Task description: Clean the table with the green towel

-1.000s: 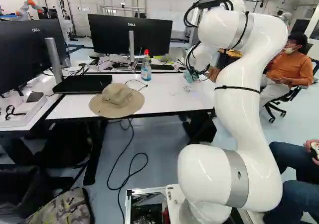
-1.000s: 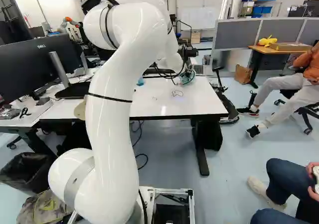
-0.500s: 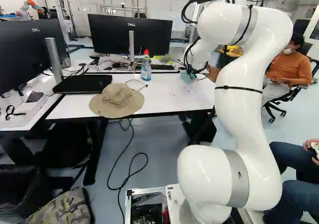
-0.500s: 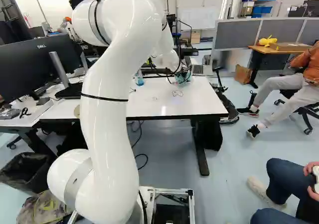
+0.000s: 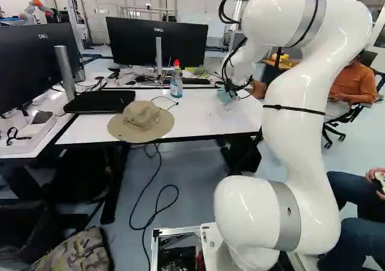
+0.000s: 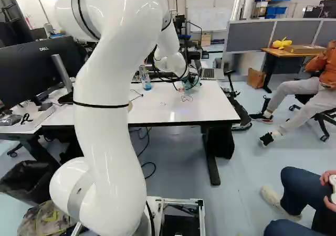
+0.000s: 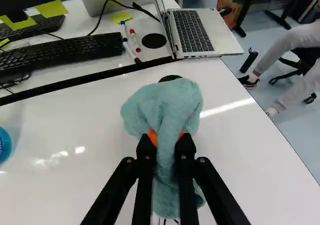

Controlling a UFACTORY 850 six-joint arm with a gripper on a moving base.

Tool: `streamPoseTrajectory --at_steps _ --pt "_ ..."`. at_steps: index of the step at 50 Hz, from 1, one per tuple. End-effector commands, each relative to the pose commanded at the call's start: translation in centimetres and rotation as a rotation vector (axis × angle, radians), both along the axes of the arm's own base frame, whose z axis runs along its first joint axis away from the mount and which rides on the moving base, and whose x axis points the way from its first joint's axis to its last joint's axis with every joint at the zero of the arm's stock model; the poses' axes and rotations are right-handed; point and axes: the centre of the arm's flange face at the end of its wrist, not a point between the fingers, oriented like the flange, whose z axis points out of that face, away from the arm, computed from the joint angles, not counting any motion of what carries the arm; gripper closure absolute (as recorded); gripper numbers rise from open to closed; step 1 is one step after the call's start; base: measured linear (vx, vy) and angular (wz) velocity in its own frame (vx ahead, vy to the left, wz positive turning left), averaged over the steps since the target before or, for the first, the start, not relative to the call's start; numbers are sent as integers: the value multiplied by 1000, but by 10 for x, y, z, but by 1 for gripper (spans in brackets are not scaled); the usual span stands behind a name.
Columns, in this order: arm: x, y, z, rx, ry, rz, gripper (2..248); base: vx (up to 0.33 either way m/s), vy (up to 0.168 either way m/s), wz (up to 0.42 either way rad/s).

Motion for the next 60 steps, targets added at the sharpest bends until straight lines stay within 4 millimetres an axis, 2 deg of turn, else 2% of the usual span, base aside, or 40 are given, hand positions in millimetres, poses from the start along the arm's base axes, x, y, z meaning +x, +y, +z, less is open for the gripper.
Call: streamPoseTrajectory --at_steps 29,43,60 --pt "-54 2 6 3 10 -23 199 0 0 0" --pt "-75 1 -2 -1 -2 -35 199 0 0 0" --pt "-73 -2 -20 -1 -4 -39 199 0 0 0"
